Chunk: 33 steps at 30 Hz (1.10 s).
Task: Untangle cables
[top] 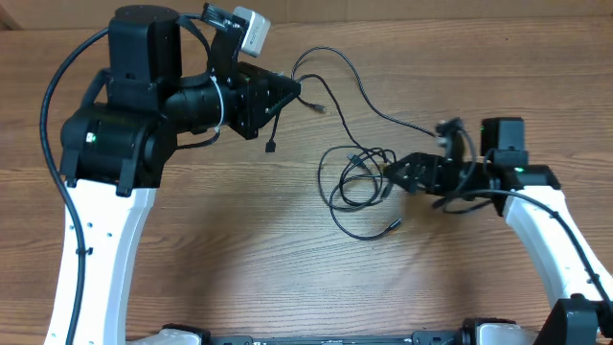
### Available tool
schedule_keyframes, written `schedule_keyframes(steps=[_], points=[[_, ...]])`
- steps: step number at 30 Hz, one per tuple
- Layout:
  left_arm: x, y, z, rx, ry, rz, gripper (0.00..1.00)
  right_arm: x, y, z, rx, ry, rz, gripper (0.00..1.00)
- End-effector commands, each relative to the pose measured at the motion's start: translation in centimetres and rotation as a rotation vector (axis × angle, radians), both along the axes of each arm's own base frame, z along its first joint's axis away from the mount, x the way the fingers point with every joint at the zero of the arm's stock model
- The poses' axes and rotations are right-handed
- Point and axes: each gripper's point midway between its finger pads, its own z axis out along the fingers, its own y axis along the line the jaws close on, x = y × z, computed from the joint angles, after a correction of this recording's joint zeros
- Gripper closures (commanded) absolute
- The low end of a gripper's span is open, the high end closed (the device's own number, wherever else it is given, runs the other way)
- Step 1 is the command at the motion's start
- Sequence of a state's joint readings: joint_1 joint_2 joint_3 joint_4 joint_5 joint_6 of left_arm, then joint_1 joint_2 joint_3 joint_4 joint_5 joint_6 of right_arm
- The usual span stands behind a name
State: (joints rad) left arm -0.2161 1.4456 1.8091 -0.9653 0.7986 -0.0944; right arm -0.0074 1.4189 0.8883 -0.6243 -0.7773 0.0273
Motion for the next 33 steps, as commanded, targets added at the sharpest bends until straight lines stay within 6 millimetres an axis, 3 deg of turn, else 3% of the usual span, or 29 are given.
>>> schedule_keyframes(steps=[1, 6, 9, 12, 13, 15, 17, 20, 24, 27, 29, 33], points=[[-2.3, -1.0, 2.6, -0.046, -0.108, -0.121, 0.96, -0.5, 4.3, 2.5, 0.090, -0.193, 0.221, 0.00], [-2.7, -1.3, 3.1, -0.069, -0.118, -0.152, 0.96, 1.3, 9.7, 4.9, 0.030, -0.478, 0.334, 0.00], [-2.7, -1.3, 3.1, -0.069, -0.119, -0.153, 0.96, 3.3, 10.9, 4.2, -0.145, -0.557, 0.238, 0.14], [-2.8, -1.2, 3.2, -0.068, -0.129, -0.156, 0.96, 5.5, 10.2, 3.5, -0.306, -0.576, 0.061, 0.44], [-3.0, -1.2, 3.4, -0.068, -0.140, -0.165, 0.96, 6.1, 9.8, 3.4, -0.335, -0.575, 0.010, 0.62], [-3.5, -1.4, 3.7, -0.070, -0.167, -0.194, 0.96, 7.0, 9.1, 3.5, -0.345, -0.566, -0.075, 0.80], [-3.9, -1.2, 3.8, -0.066, -0.174, -0.200, 0.96, 7.9, 8.6, 4.0, -0.323, -0.574, -0.119, 0.81], [-4.5, -0.9, 3.8, -0.063, -0.173, -0.202, 0.96, 8.6, 8.7, 5.1, -0.277, -0.605, -0.143, 0.62], [-5.2, 0.0, 4.5, -0.065, -0.190, -0.180, 0.96, 9.0, 8.4, 4.4, -0.302, -0.597, -0.160, 0.62], [-5.6, 0.8, 5.1, -0.058, -0.223, -0.159, 0.96, 9.4, 7.4, 3.1, -0.345, -0.567, -0.185, 0.81], [-5.3, 1.8, 4.8, -0.024, -0.226, -0.110, 0.96, 10.0, 7.0, 3.8, -0.338, -0.583, -0.203, 0.96], [-3.5, 4.4, 1.1, 0.116, -0.099, 0.064, 0.96, 11.4, 6.1, 9.8, -0.289, -0.672, -0.258, 0.96]])
